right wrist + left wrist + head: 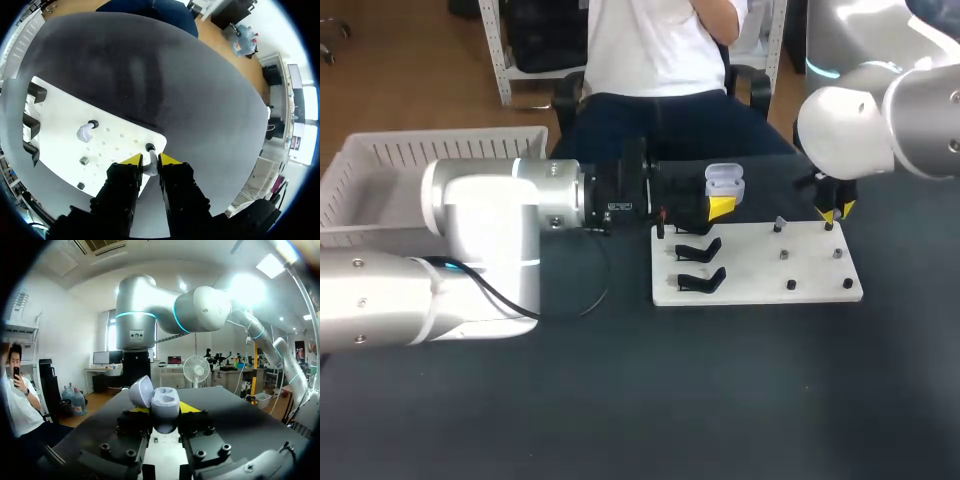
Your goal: Pick up each earbud case from the left stands, insert the matching earbuds, close the lid, and place the case in the box.
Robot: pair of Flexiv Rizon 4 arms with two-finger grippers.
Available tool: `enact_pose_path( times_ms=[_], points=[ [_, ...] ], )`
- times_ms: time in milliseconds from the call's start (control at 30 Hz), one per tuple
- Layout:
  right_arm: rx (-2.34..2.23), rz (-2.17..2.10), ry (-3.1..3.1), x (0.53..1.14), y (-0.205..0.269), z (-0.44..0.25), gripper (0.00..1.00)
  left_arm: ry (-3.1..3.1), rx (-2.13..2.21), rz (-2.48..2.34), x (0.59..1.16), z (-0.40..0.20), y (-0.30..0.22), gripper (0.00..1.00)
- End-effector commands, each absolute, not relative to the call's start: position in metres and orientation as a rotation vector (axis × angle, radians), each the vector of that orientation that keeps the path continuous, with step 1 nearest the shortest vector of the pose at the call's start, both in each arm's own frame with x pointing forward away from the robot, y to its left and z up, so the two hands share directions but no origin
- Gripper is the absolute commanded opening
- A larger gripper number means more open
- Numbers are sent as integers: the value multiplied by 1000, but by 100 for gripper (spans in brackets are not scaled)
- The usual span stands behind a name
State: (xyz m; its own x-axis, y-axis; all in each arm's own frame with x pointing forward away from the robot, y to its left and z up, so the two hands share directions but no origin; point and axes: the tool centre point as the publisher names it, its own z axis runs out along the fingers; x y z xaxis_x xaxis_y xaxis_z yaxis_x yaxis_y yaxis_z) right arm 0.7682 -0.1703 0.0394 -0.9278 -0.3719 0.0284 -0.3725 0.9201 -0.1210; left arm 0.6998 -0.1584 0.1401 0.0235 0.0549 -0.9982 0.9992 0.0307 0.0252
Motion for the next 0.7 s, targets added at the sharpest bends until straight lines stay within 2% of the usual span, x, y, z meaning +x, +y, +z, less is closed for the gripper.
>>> enact_pose_path(
  times_ms=[33,433,700],
  points=[
    [604,184,-3099,747,-169,65,0,1240,1231,-1138,699,139,-159,0],
    [694,111,-3054,710,-138,136,0,1240,1231,-1138,699,139,-159,0],
    [649,170,-3029,693,-125,150,0,1240,1231,-1138,699,139,-159,0]
  ],
)
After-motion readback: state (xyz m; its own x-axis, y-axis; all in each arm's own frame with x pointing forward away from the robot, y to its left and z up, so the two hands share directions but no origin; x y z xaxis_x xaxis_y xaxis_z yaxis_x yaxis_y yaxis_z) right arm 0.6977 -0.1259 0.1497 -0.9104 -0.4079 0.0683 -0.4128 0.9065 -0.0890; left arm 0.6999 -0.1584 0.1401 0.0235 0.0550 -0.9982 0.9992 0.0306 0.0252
